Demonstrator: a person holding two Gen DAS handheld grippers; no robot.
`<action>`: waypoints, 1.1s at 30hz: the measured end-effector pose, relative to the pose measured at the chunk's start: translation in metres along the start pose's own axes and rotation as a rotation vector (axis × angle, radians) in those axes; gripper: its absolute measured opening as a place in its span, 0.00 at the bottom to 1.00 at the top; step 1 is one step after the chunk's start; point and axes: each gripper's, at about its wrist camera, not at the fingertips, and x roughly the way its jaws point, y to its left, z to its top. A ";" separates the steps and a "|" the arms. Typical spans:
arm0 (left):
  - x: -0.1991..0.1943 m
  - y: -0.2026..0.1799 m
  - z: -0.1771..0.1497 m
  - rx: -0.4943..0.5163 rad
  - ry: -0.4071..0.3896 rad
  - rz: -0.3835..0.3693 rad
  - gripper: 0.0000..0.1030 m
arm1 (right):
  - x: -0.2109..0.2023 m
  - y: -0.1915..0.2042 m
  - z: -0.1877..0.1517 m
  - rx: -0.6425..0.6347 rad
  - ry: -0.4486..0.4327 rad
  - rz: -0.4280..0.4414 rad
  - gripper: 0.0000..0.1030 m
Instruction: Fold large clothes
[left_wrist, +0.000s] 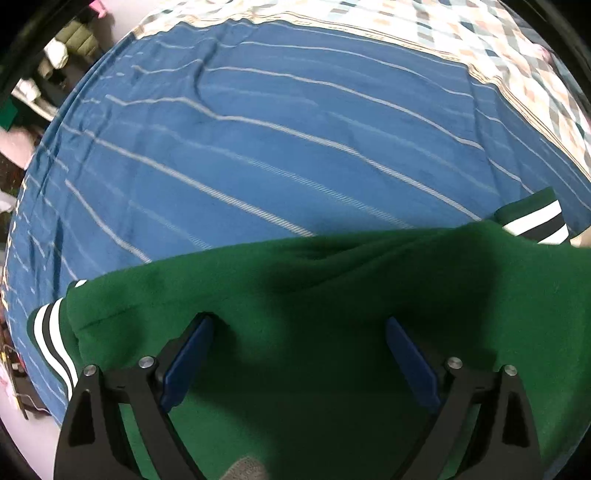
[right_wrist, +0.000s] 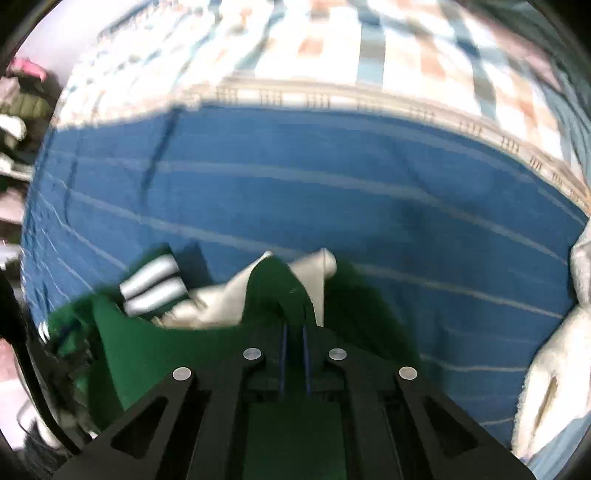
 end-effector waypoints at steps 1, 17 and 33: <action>0.001 0.004 -0.001 -0.009 -0.004 0.001 0.93 | -0.004 -0.004 0.002 0.044 -0.030 0.020 0.06; -0.052 0.005 -0.015 -0.124 -0.051 0.048 0.94 | -0.012 0.031 -0.029 -0.003 0.111 0.144 0.30; -0.070 0.068 -0.053 -0.343 -0.085 0.094 0.94 | 0.045 0.052 -0.037 -0.007 0.105 0.088 0.56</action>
